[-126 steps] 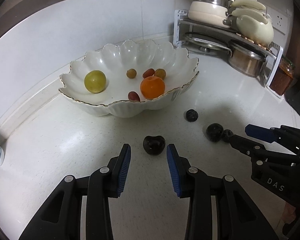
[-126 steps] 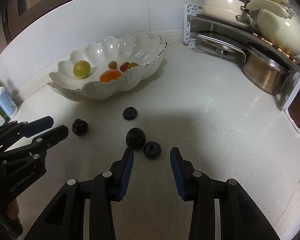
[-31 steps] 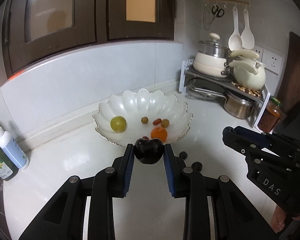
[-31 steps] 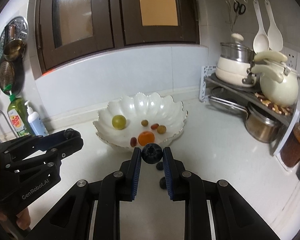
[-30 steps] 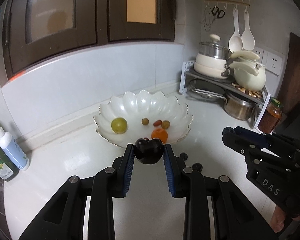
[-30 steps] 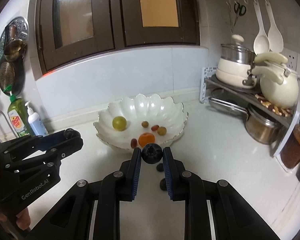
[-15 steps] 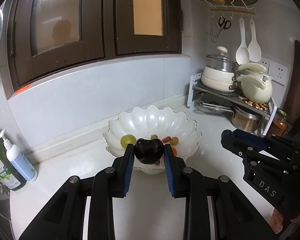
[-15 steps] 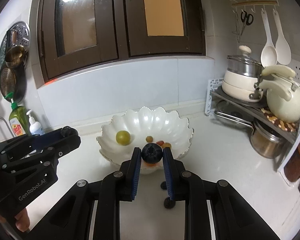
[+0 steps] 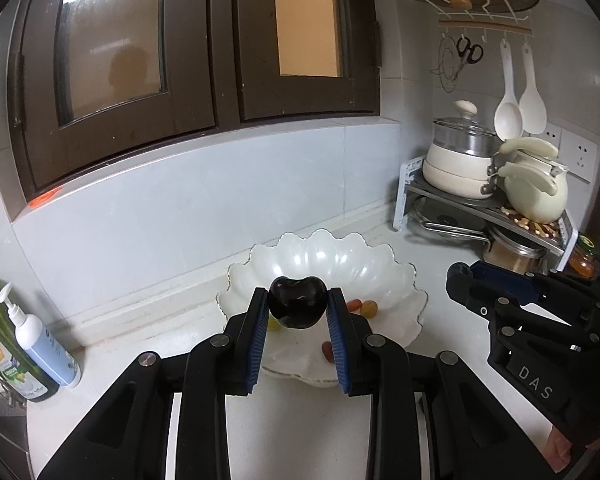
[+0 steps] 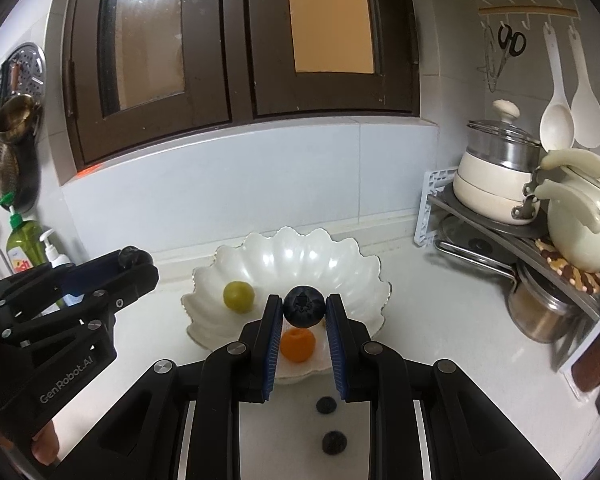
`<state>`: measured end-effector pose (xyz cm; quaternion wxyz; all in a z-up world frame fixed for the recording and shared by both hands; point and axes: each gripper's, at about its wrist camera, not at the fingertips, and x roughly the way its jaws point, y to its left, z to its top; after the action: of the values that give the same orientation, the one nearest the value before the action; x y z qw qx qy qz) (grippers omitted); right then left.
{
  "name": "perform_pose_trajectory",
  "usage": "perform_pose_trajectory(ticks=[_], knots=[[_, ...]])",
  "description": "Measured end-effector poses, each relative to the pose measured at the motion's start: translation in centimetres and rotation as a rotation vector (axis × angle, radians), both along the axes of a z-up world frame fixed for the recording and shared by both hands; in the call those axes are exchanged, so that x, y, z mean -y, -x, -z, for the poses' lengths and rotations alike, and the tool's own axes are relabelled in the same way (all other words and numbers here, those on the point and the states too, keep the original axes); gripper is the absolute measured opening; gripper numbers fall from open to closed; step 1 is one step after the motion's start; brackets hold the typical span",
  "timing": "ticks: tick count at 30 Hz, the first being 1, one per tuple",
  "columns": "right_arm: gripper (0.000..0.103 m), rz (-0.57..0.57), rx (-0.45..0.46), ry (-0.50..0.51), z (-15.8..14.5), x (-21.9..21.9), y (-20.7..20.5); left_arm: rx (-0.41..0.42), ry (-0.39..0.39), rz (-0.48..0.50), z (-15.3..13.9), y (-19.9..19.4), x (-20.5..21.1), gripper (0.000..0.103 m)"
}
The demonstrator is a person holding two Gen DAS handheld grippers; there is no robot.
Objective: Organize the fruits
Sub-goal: 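Carry the plum with the left tool while the right tool carries the blueberry over the bowl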
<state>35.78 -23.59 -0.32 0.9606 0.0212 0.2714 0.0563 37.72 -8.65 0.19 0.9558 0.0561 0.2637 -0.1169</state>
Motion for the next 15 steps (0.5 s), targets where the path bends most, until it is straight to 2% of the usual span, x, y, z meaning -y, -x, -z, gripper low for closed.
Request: perform_pose_trajectory(ticks=[15], knots=[[0.024, -0.008, -0.086, 0.012, 1.2, 0.6, -6.1, -0.063, -0.035, -0.035, 1.0, -5.1, 1.1, 0.03]])
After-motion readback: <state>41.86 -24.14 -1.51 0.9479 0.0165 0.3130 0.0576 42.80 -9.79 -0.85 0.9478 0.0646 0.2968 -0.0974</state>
